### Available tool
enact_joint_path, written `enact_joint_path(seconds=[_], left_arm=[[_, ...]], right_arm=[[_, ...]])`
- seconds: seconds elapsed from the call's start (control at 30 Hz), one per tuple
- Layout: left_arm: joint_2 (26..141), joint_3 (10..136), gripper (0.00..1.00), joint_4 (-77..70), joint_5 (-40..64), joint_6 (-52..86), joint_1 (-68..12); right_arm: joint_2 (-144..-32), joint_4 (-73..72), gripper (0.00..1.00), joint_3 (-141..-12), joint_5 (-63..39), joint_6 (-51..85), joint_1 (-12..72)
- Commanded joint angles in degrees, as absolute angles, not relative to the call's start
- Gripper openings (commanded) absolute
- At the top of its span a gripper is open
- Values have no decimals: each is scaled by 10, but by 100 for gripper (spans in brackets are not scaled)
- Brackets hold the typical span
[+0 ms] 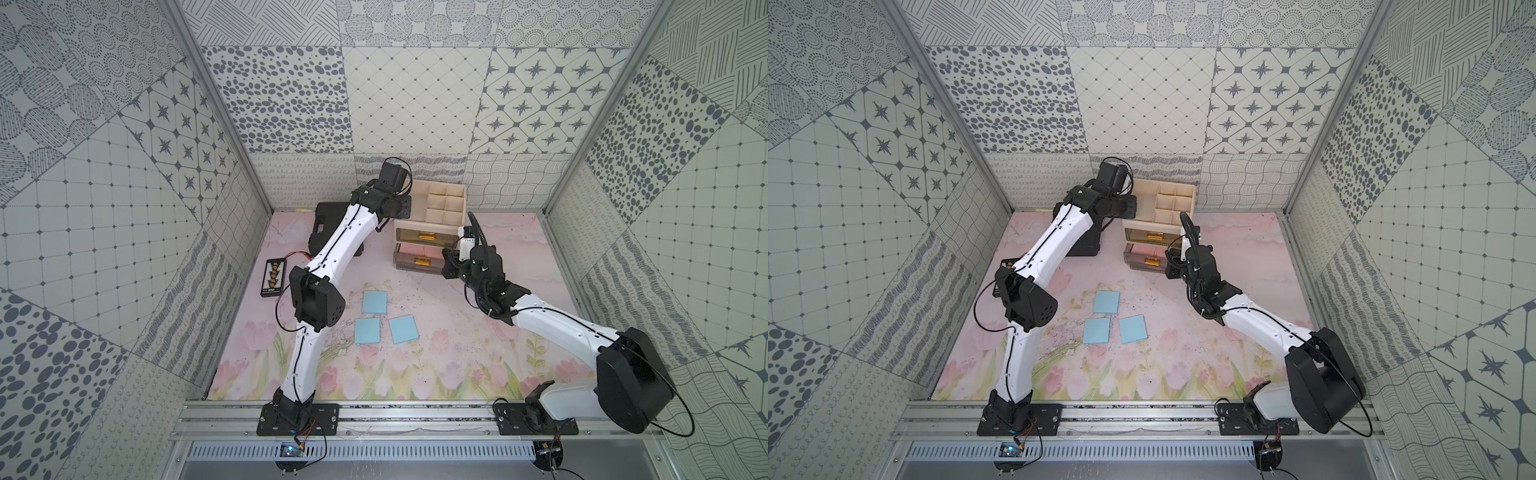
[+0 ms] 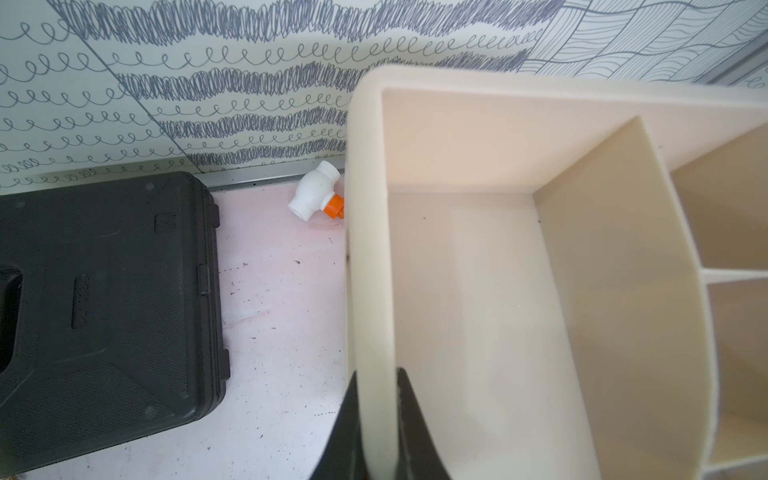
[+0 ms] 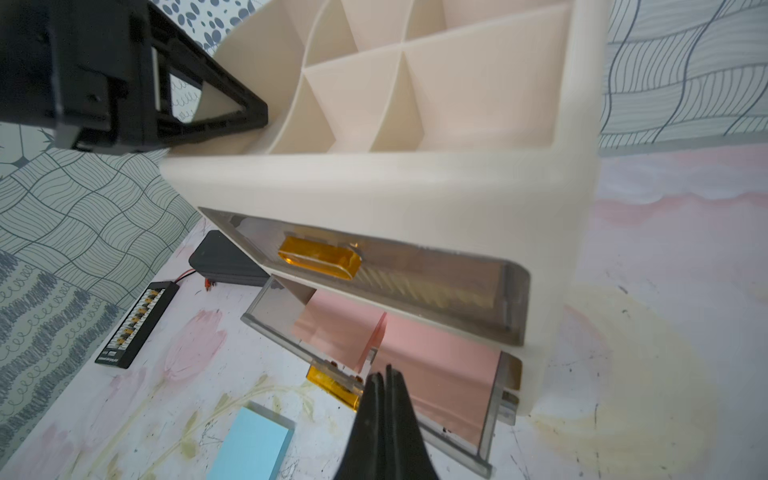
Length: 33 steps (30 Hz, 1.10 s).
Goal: Please put the sticky notes in the drawer by color
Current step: Close the drawer in the storage box.
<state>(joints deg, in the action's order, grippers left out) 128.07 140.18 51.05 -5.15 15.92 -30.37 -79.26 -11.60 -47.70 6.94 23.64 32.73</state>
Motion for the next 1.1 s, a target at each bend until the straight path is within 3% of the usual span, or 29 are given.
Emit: enact_joint_path(seconds=[0.0,0.27,0.63,1.07], left_arm=[[1281,1402,0,687,-6,163,-307],[1283,1404,0,687,-6,162,-307],[1282,1410,0,687,-2,163,-309],[1285,1409,0,693,18,129,-313]], right_arm=[[-779,-106,0,-472,46,261,343],[-703,-29,0,-454,14,280,358],[-812,-51,0,-457,-33,294,359],[-869,-96,0,-501,110,198,358]])
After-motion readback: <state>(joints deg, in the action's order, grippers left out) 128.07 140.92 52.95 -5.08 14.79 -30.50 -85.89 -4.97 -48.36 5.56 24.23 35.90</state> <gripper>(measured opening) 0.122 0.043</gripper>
